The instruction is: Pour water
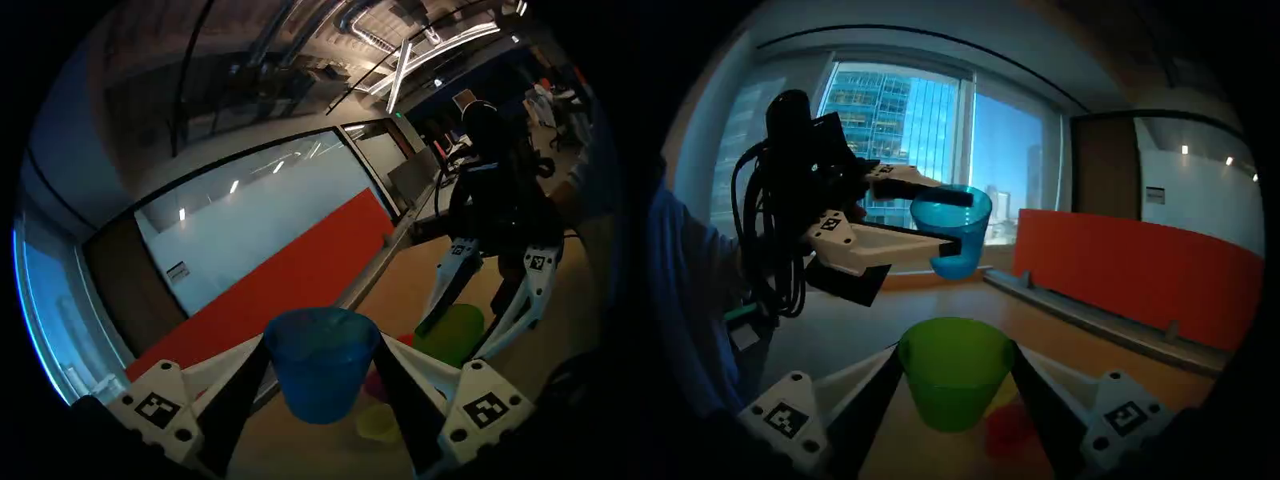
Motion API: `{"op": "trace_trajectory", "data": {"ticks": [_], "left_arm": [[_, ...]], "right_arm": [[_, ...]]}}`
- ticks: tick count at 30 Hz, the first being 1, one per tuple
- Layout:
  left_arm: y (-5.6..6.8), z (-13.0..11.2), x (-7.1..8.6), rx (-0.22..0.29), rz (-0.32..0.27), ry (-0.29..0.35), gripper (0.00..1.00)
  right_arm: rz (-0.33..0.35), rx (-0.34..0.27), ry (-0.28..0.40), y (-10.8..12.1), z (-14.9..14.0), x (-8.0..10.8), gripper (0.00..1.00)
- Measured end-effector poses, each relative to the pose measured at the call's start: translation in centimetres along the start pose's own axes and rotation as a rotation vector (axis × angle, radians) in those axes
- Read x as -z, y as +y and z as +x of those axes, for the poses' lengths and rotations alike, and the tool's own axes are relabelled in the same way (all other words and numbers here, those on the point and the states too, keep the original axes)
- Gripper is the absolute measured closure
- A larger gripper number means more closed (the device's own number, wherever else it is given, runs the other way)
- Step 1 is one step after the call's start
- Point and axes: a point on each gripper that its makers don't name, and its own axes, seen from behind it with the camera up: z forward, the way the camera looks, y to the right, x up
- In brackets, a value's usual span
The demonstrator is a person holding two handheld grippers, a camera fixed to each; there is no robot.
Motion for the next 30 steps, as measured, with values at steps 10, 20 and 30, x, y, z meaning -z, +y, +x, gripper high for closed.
{"op": "trace_trajectory", "data": {"ticks": [10, 20, 30], "left_arm": [[-0.2, 1.3, -0.2, -0.102, 0.014, 0.001, 0.13], [-0.3, 2.2, -0.3, -0.192, 0.027, 0.006, 0.13], [-0.6, 3.2, -0.5, -0.292, 0.050, 0.022, 0.13]], "right_arm": [[0.022, -0.004, 0.000, -0.6, 0.1, -0.6, 0.06], [0.033, -0.003, -0.004, -1.0, -0.1, -1.2, 0.07], [0.033, -0.002, -0.004, -0.7, 0.0, -1.4, 0.07]]}}
